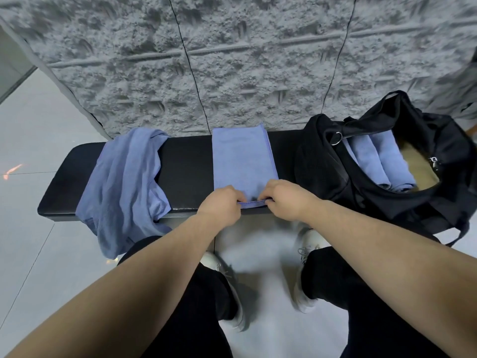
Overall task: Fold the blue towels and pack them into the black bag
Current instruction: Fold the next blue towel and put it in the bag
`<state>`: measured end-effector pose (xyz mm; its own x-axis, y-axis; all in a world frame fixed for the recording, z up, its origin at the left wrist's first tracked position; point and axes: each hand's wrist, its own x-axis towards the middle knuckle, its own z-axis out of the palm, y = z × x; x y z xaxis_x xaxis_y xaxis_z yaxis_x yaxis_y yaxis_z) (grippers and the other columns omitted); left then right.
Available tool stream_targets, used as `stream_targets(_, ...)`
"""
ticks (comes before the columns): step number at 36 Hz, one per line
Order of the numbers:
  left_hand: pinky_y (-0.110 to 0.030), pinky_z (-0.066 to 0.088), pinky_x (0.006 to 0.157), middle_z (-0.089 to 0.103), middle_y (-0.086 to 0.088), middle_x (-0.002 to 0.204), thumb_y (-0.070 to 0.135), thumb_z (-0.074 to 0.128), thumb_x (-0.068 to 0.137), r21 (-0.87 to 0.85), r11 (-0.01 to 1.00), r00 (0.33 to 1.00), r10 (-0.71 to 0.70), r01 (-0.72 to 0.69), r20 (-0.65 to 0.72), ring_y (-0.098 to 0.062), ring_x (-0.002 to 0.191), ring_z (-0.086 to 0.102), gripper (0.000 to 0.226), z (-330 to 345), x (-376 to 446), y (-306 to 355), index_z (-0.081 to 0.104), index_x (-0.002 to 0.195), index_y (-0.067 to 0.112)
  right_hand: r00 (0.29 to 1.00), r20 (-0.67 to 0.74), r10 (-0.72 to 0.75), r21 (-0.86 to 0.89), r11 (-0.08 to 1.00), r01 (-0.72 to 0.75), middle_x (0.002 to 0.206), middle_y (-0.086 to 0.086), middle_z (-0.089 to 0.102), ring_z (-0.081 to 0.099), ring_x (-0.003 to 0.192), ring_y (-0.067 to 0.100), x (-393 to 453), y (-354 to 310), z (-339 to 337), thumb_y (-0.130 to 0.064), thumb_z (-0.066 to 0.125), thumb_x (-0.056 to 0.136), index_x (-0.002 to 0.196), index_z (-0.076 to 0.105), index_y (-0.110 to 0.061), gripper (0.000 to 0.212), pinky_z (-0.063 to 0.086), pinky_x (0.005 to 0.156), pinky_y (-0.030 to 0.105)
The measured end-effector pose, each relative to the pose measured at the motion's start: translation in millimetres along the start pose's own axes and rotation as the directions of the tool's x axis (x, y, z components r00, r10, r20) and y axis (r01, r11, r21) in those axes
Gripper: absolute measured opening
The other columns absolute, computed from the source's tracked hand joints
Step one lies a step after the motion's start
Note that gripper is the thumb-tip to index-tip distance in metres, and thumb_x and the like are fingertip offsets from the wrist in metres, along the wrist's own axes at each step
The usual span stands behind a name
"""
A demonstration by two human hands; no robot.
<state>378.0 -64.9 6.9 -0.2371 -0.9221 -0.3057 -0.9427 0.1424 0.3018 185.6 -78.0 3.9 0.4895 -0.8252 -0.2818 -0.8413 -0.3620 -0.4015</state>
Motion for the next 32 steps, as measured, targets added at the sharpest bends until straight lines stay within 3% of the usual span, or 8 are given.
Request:
stream_targets(4,-0.034,0.051,0.089,0.064,0.000,0.119,0.004,0.043,0.094,-0.077,0.995,0.998,-0.064,0.066,0.024,-0.024,0.104,0.060,0.040,-1,5,-9,0.067,0.119,0.023,0.998,-0.006,0.059,0.064,0.996,-0.058,0.117,-0.001,0.059,0.054,0.108,0.021,0,3,-1,-0.015,0.042,0.099,0.122,0.065,-0.024,0.034,0.043,0.089,0.031)
stream_targets(6,-0.030,0.049,0.084,0.062,0.001,0.116,0.004,0.041,0.095,-0.097,0.993,0.997,-0.070,0.072,0.028,-0.023,0.099,0.059,0.039,-1,7,-11,0.063,0.119,0.023,0.995,-0.046,0.094,0.116,0.989,-0.088,0.118,-0.004,0.063,0.056,0.106,0.018,1,5,-1,-0.015,0.041,0.099,0.123,0.063,-0.024,0.033,0.043,0.083,0.028)
stream_targets(9,-0.031,0.049,0.076,0.059,0.002,0.105,0.001,0.039,0.091,-0.137,0.988,0.997,-0.076,0.075,-0.002,-0.022,0.088,0.056,0.036,-1,8,-12,0.059,0.112,0.023,0.987,-0.070,0.145,0.175,0.976,-0.131,0.100,-0.006,0.065,0.057,0.088,0.016,3,6,-3,-0.014,0.044,0.095,0.114,0.064,-0.023,0.029,0.042,0.070,0.026)
stream_targets(12,-0.036,0.052,0.079,0.058,0.000,0.103,0.000,0.041,0.089,-0.139,0.989,0.997,-0.059,0.052,-0.041,-0.024,0.087,0.058,0.032,-1,8,-15,0.060,0.104,0.020,0.985,-0.069,0.159,0.189,0.971,-0.144,0.088,-0.009,0.061,0.057,0.084,0.015,6,6,-5,-0.013,0.048,0.092,0.107,0.066,-0.023,0.025,0.043,0.068,0.025)
stream_targets(18,-0.038,0.051,0.078,0.058,0.000,0.102,-0.001,0.045,0.090,-0.024,1.000,0.995,0.006,-0.008,-0.100,-0.025,0.088,0.058,0.031,2,10,-16,0.066,0.099,0.020,0.988,-0.050,0.145,0.110,0.984,-0.139,0.100,-0.007,0.058,0.057,0.097,0.018,11,5,-4,-0.014,0.048,0.094,0.105,0.069,-0.022,0.025,0.049,0.083,0.031)
stream_targets(23,-0.033,0.038,0.066,0.057,0.001,0.106,-0.001,0.050,0.090,0.216,0.976,0.983,0.077,-0.040,-0.167,-0.023,0.094,0.052,0.032,3,9,-10,0.066,0.105,0.022,0.992,-0.092,0.084,-0.049,0.995,-0.089,0.112,-0.002,0.056,0.047,0.107,0.022,11,2,-1,-0.013,0.045,0.096,0.109,0.068,-0.021,0.027,0.044,0.090,0.034)
stream_targets(27,-0.038,0.049,0.067,0.054,-0.004,0.108,-0.006,0.046,0.087,0.200,0.980,0.994,0.021,0.000,-0.106,-0.027,0.077,0.051,0.033,4,11,-3,0.062,0.106,0.015,0.984,-0.176,-0.007,-0.255,0.966,-0.039,0.116,0.001,0.054,0.043,0.107,0.024,11,-3,0,-0.014,0.047,0.097,0.114,0.069,-0.021,0.029,0.029,0.082,0.028)
stream_targets(32,-0.040,0.052,0.069,0.055,-0.003,0.108,-0.006,0.048,0.087,0.263,0.965,0.992,0.021,0.013,-0.126,-0.027,0.072,0.052,0.032,6,10,1,0.062,0.108,0.014,0.986,-0.162,0.039,-0.222,0.972,-0.075,0.106,0.005,0.053,0.046,0.089,0.023,7,-16,-1,0.007,0.048,0.085,0.120,0.054,-0.016,0.042,0.033,0.067,0.031)
